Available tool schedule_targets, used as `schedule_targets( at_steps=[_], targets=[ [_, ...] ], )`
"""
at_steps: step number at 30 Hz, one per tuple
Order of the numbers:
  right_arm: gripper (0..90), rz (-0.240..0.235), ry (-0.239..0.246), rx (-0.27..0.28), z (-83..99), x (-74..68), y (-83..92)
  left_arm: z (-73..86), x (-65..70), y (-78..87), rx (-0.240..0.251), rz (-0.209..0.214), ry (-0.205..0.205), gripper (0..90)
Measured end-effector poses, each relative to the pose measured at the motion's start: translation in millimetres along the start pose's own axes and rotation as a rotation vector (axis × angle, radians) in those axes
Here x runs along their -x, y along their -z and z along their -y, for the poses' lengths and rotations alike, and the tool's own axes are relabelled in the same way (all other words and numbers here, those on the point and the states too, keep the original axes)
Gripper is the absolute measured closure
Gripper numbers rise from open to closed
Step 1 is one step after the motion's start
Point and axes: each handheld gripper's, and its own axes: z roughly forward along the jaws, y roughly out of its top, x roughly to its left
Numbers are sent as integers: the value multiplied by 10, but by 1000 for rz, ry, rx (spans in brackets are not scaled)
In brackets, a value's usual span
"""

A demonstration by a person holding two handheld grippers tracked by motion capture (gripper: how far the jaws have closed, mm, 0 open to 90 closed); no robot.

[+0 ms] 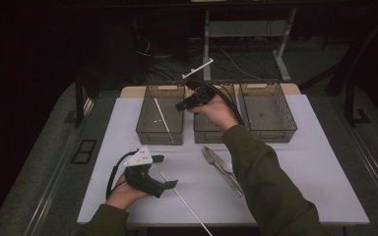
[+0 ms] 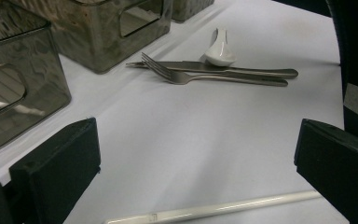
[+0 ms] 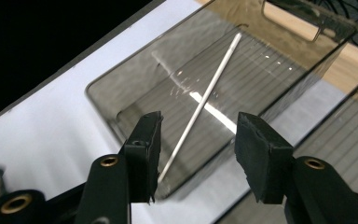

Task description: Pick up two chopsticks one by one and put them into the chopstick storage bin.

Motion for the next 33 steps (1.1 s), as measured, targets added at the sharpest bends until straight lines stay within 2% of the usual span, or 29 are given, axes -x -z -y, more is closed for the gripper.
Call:
schedule_targets(
  at_steps=[7,8,14,24,26,33],
  targets=[
    [491,-11,37,12,315,-65,200,11,-8,2,-3,-13,7,0],
    [491,-11,37,12,315,-65,200,14,-8,2,-3,-14,9,0],
    [494,-22,49,15,576,-134,323,17,-17,9,-12,-20,9,0],
    [499,-18,64,6,877,-235,435,18,-15,5,-16,-30,1,0],
    [500,-21,82,3,939,-249,449,20,-18,5,-12,-32,3,0],
    [506,-31,79,-37,1169,-359,449,22,-28,9,-10,-39,9,0]
  ],
)
